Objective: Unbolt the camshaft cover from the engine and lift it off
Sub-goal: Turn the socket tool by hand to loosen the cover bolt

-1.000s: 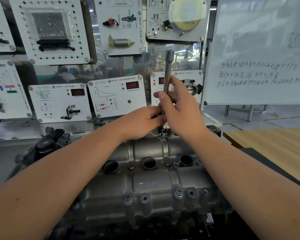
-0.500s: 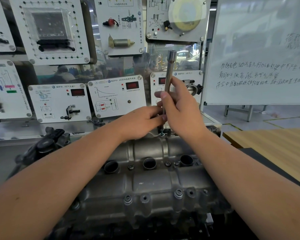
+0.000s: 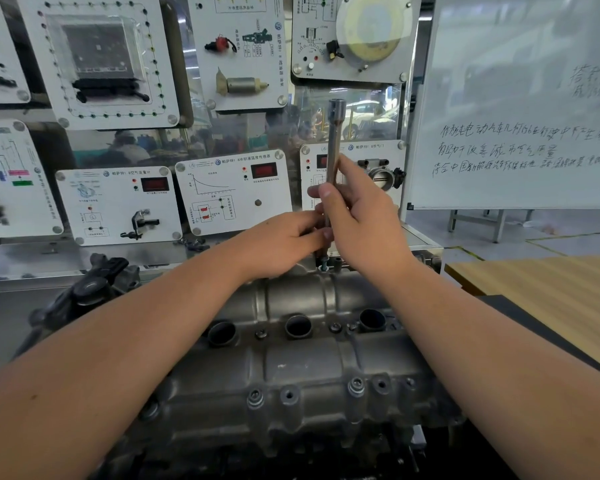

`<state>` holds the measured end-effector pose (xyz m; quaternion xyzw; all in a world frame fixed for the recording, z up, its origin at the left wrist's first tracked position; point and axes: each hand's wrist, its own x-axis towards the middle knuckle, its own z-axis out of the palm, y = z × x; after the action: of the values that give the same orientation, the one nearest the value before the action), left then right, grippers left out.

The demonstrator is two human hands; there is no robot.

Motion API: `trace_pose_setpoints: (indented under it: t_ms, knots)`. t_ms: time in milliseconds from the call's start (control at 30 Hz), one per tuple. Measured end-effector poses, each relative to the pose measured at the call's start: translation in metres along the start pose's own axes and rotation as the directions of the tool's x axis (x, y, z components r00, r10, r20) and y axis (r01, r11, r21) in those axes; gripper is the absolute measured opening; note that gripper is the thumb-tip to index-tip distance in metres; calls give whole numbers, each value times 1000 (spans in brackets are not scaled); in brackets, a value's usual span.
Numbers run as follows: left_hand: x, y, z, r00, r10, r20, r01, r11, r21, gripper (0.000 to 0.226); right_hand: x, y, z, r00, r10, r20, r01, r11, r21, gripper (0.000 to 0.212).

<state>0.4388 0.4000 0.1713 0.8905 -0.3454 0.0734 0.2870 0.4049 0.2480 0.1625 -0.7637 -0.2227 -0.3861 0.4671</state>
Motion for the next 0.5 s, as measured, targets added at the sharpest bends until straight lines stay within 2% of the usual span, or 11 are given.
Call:
trace_pose_setpoints:
  t_ms: [67,267,433,500]
  knots:
    - [0,1,0,1000,1,-1,-1,1000,9,35,0,0,0,1000,1,-1,-1,1000,7,41]
    - [0,1,1,1000,-3,-2,3,1000,1,33,0,-3,0,1000,-16,8,17,998,-55,16]
    - [0,0,1,1000,1,10,-1,1000,1,35,1,-2,0,1000,-14,28,16,999,-44,13]
    - [1,-1,0,1000,3,1,-3,1000,10,29,0,-2,0,999,-2,34,3,1000,-17,20]
